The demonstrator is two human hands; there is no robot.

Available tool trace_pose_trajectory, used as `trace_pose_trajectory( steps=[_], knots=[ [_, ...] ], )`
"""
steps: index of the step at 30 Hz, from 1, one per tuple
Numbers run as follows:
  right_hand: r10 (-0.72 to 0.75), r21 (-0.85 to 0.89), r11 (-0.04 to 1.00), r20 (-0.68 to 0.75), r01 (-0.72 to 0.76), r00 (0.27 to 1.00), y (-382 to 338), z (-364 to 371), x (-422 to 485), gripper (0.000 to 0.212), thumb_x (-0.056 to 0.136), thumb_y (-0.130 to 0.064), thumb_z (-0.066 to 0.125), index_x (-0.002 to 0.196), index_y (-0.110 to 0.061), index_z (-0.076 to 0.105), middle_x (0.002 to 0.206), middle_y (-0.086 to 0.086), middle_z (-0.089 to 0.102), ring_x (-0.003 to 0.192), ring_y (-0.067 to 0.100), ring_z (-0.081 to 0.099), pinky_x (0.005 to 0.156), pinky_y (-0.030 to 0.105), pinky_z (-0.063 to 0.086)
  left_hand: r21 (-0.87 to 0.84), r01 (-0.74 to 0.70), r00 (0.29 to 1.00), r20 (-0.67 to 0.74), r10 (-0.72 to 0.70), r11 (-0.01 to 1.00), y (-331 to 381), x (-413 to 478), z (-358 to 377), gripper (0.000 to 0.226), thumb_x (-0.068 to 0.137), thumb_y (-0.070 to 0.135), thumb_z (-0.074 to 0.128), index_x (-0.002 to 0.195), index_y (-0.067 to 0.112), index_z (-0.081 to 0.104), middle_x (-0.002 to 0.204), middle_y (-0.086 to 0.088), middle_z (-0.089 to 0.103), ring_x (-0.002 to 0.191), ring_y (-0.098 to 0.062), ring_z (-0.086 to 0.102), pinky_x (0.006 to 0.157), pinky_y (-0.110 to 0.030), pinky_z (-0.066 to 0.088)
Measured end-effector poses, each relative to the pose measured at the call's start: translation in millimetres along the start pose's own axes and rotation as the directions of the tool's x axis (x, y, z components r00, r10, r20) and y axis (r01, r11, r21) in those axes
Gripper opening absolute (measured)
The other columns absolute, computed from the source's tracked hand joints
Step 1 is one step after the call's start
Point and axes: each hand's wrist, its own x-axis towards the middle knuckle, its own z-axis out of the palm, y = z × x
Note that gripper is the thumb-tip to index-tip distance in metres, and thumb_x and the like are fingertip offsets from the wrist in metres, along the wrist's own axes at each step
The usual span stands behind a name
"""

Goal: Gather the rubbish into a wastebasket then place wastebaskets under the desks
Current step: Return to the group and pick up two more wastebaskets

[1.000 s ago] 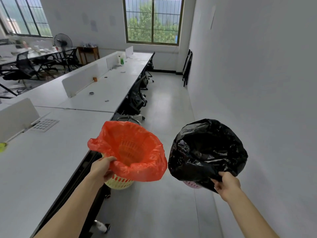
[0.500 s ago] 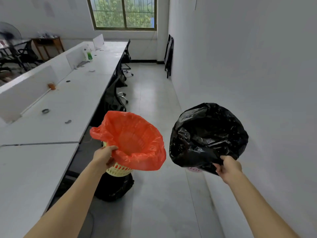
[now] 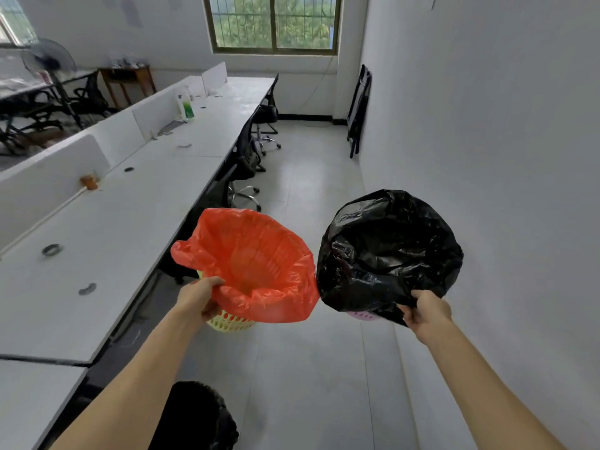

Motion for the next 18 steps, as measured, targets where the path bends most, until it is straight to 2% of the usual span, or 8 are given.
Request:
trace_pose_trajectory(
  steps=[4, 8, 12, 15, 18],
  knots=[
    [0.009, -0.02, 1.0, 0.001, -0.008, 1.0, -35, 65, 71, 0.026, 0.094, -0.006, 0.051, 0.119, -0.004, 0.054, 0.108, 0.02, 0.066, 0.065, 0.024, 0.064, 0.033, 0.015, 0.039, -0.043, 0.024, 1.0, -0.019, -0.025, 0.999, 33, 74, 43, 0.031, 0.086, 0.019, 0.071, 0.113, 0.01, 0.058, 0.104, -0.012, 0.066, 0.088, -0.023, 0.064, 0.074, -0.036, 0.056],
    [0.016, -0.042, 0.999, 0.008, -0.015, 1.0, -77, 149, 160, 0.026, 0.093, -0.005, 0.052, 0.12, -0.003, 0.054, 0.106, 0.019, 0.066, 0.064, 0.023, 0.063, 0.034, 0.015, 0.039, -0.047, 0.057, 0.998, -0.008, -0.058, 0.997, 81, 179, 101, 0.027, 0.09, 0.017, 0.067, 0.114, 0.01, 0.056, 0.097, -0.01, 0.063, 0.083, -0.021, 0.06, 0.065, -0.032, 0.052],
    [0.037, -0.066, 0.997, -0.023, -0.038, 0.999, -122, 222, 238, 0.023, 0.095, -0.005, 0.051, 0.118, -0.003, 0.052, 0.103, 0.02, 0.065, 0.065, 0.024, 0.062, 0.033, 0.014, 0.039, -0.015, 0.117, 0.993, -0.003, -0.117, 0.993, 134, 272, 152, 0.03, 0.089, 0.017, 0.067, 0.116, 0.008, 0.056, 0.096, -0.01, 0.062, 0.08, -0.022, 0.059, 0.062, -0.032, 0.051],
    [0.055, -0.052, 0.997, -0.068, -0.059, 0.996, -147, 257, 281, 0.022, 0.095, -0.004, 0.05, 0.116, -0.004, 0.051, 0.107, 0.021, 0.062, 0.068, 0.027, 0.063, 0.033, 0.014, 0.04, 0.013, 0.159, 0.987, -0.015, -0.159, 0.987, 163, 324, 180, 0.033, 0.088, 0.019, 0.068, 0.117, 0.007, 0.057, 0.097, -0.012, 0.064, 0.077, -0.022, 0.06, 0.061, -0.032, 0.051],
    [0.069, -0.058, 0.996, -0.087, -0.074, 0.994, -168, 290, 324, 0.021, 0.094, -0.005, 0.051, 0.115, -0.004, 0.052, 0.106, 0.02, 0.064, 0.069, 0.027, 0.065, 0.033, 0.014, 0.04, 0.037, 0.188, 0.982, -0.023, -0.187, 0.981, 192, 368, 213, 0.026, 0.089, 0.017, 0.067, 0.111, 0.007, 0.058, 0.091, -0.011, 0.065, 0.077, -0.022, 0.062, 0.061, -0.032, 0.053]
  ],
)
